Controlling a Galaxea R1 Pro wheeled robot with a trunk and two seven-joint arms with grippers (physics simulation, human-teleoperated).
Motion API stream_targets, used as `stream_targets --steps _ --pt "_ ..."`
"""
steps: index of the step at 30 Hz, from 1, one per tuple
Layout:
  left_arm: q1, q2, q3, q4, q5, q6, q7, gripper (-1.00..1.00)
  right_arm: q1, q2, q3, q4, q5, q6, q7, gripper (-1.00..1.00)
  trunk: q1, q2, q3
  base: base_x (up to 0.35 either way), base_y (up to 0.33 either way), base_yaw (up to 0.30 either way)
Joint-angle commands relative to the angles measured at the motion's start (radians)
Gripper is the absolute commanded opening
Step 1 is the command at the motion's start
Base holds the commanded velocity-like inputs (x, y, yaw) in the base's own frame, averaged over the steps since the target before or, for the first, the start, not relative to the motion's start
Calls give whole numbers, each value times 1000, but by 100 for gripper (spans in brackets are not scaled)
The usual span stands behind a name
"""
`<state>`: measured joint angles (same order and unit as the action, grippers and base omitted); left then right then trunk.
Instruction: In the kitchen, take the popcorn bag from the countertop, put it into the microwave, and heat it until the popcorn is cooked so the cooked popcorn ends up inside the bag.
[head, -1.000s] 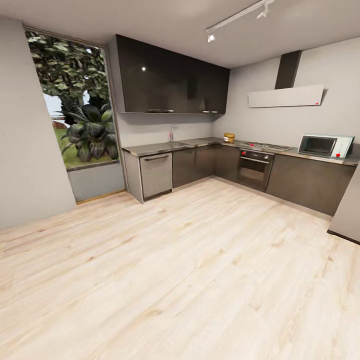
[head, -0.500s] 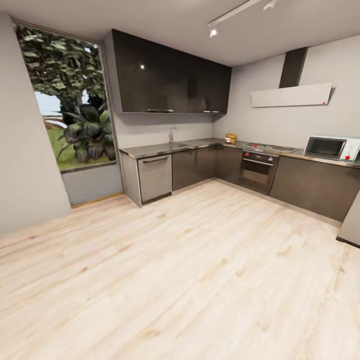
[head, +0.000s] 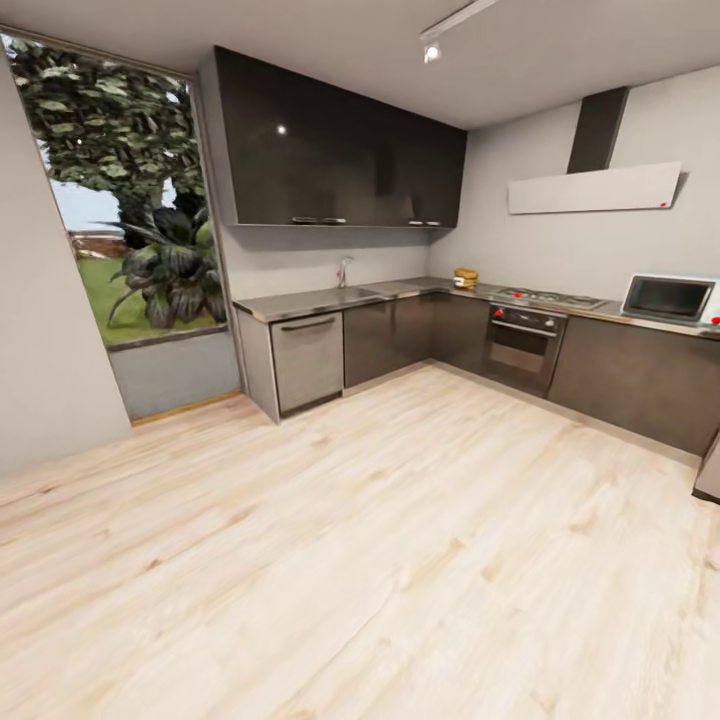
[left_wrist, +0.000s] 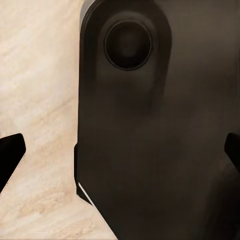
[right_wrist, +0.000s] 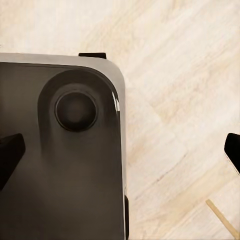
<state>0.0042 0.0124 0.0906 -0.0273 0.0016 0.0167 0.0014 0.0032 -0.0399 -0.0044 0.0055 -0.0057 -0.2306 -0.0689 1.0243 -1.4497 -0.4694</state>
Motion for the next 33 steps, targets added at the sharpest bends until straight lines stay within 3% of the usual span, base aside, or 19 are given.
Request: stream_targets --steps 1,20,33 --pt "0 0 8 -2 0 2 0 100 0 0 0 1 0 -4 -2 100 1 0 -1 340 0 0" --pt "0 0 8 -2 0 2 0 100 0 0 -3 1 -1 -5 1 100 1 0 -1 339 0 -1" --pt "0 0 8 -2 1 2 0 100 0 0 -2 1 0 -9 1 100 1 0 -1 339 0 -237"
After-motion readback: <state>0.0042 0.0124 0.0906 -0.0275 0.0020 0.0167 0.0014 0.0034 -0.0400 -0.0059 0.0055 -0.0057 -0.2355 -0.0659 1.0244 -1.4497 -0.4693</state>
